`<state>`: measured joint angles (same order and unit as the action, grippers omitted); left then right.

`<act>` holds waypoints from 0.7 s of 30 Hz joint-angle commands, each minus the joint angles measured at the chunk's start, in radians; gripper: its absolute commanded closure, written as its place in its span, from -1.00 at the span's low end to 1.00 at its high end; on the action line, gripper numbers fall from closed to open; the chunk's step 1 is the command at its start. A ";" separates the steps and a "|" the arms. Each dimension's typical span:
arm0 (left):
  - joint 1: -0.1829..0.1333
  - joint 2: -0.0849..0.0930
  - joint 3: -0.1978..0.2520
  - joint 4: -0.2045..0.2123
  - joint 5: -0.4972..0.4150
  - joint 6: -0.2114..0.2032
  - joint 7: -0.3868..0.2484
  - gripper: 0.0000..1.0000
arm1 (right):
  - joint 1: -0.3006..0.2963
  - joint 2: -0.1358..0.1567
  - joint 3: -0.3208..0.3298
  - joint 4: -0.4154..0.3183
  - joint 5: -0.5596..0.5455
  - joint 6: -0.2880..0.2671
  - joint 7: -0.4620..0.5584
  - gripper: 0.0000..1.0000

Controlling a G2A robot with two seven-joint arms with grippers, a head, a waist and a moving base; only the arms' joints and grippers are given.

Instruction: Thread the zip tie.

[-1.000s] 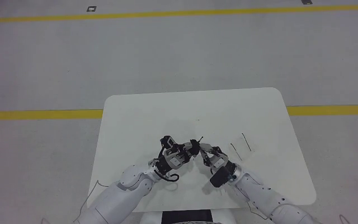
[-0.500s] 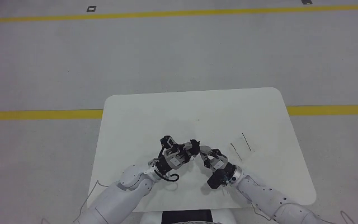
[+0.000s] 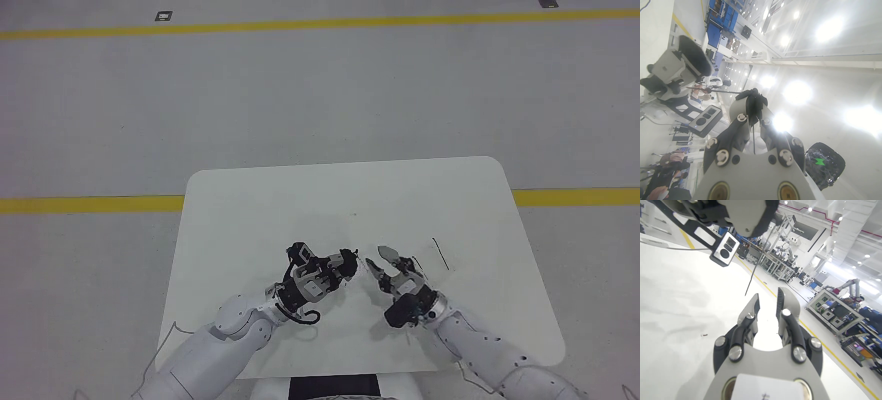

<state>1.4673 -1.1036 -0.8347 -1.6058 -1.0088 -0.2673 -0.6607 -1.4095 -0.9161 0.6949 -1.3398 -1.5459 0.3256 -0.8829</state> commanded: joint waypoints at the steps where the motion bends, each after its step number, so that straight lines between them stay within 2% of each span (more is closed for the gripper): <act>1: 0.000 0.000 0.000 0.000 0.000 0.000 0.000 1.00 | -0.021 0.012 0.042 -0.016 0.001 0.001 -0.005 -1.00; 4: 0.000 0.000 0.000 0.000 0.000 0.000 0.000 1.00 | -0.060 0.030 0.109 -0.055 0.043 -0.020 -0.037 -1.00; 7: 0.000 0.000 0.000 0.000 0.000 0.000 0.000 1.00 | -0.112 0.050 0.192 -0.105 0.117 -0.084 -0.102 -1.00; 12: 0.000 0.000 0.000 0.000 0.000 0.000 0.000 1.00 | -0.196 0.080 0.316 -0.182 0.268 -0.303 -0.205 -1.00; 14: 0.000 0.000 0.000 0.000 0.000 0.000 0.000 1.00 | -0.217 0.085 0.346 -0.208 0.370 -0.446 -0.238 -1.00; 21: 0.000 0.000 0.000 0.000 0.000 0.000 0.000 1.00 | -0.217 0.085 0.346 -0.208 0.370 -0.446 -0.238 -1.00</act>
<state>1.4673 -1.1036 -0.8347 -1.6058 -1.0088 -0.2672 -0.6607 -1.6269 -0.8315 1.0405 -1.5478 -1.1773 -0.1278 -1.1207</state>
